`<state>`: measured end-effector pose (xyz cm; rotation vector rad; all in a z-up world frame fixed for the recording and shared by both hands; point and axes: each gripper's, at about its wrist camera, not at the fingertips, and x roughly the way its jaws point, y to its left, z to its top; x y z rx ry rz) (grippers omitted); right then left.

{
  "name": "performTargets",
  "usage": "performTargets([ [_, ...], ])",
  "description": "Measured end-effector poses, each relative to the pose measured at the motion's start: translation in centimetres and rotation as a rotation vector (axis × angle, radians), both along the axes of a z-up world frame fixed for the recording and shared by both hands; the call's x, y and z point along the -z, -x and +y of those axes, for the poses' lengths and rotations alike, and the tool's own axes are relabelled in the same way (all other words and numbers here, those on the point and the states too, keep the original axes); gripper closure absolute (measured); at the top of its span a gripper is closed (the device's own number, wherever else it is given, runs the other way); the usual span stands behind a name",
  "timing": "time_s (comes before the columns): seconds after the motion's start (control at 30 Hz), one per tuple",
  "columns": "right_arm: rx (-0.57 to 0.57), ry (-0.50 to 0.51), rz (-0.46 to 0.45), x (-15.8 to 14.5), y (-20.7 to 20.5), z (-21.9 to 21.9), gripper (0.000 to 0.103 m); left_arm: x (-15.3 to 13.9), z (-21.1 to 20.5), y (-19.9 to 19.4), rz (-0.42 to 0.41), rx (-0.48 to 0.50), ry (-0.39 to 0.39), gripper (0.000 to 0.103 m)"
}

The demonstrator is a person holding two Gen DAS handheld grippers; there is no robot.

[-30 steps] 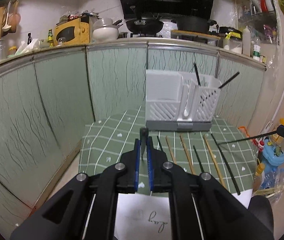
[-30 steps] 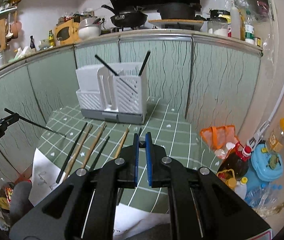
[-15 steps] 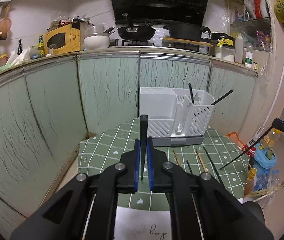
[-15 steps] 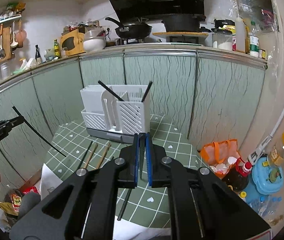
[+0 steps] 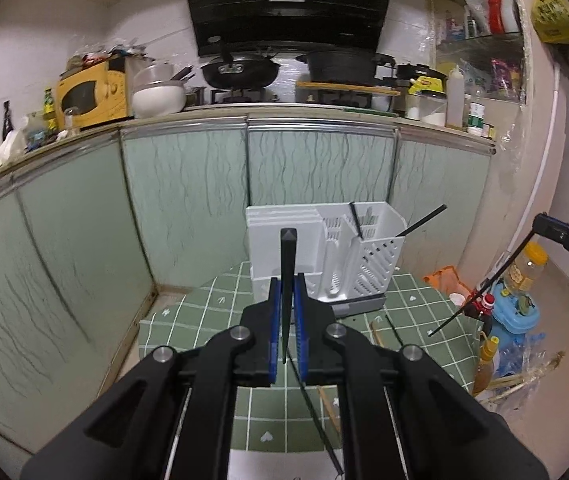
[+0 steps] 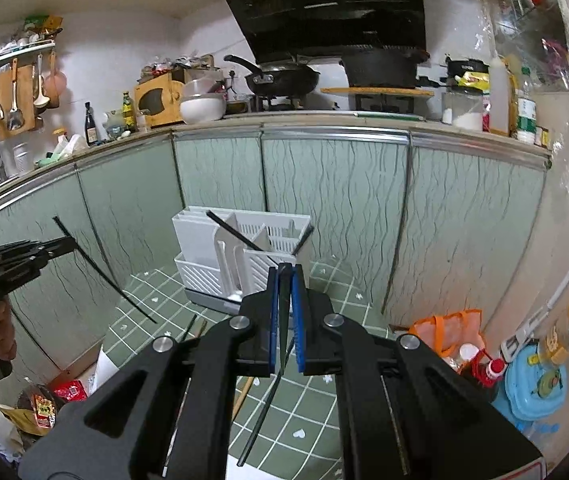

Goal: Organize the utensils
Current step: 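Lift and carry both held black chopsticks into the white drainer holder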

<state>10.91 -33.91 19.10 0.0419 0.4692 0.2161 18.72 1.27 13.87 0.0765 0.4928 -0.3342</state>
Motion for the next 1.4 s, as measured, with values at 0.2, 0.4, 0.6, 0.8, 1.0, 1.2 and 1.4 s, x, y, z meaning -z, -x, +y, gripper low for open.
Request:
performTargets([
  [0.2, -0.031, 0.011, -0.012, -2.4, -1.6, 0.3, 0.097, -2.0, -1.9, -1.3, 0.001, 0.063, 0.013, 0.095],
  [0.4, -0.073, 0.012, -0.020, -4.6, -3.4, 0.9, 0.097, -4.3, -4.3, -3.0, -0.004, 0.115, 0.025, 0.095],
  [0.6, -0.098, 0.008, -0.035, -7.1, -6.0, 0.9, 0.097, -6.7, -6.5, -5.4, 0.007, 0.159, 0.053, 0.095],
  [0.8, -0.103, 0.004, -0.053, -9.1, -8.6, 0.9, 0.097, -8.6, -8.7, -8.1, 0.009, 0.204, 0.071, 0.095],
  [1.0, -0.093, -0.001, -0.070, -10.2, -11.9, 0.3, 0.097, -10.1, -10.7, -10.9, -0.013, 0.217, 0.065, 0.095],
  [1.2, -0.082, -0.013, -0.042, -8.5, -15.8, -0.2, 0.097, -8.8, -12.6, -13.9, 0.006, 0.221, 0.043, 0.095],
  [1.4, -0.091, -0.020, -0.004, -5.1, -18.5, -0.2, 0.097, -6.2, -13.5, -16.2, 0.039, 0.230, 0.034, 0.095],
])
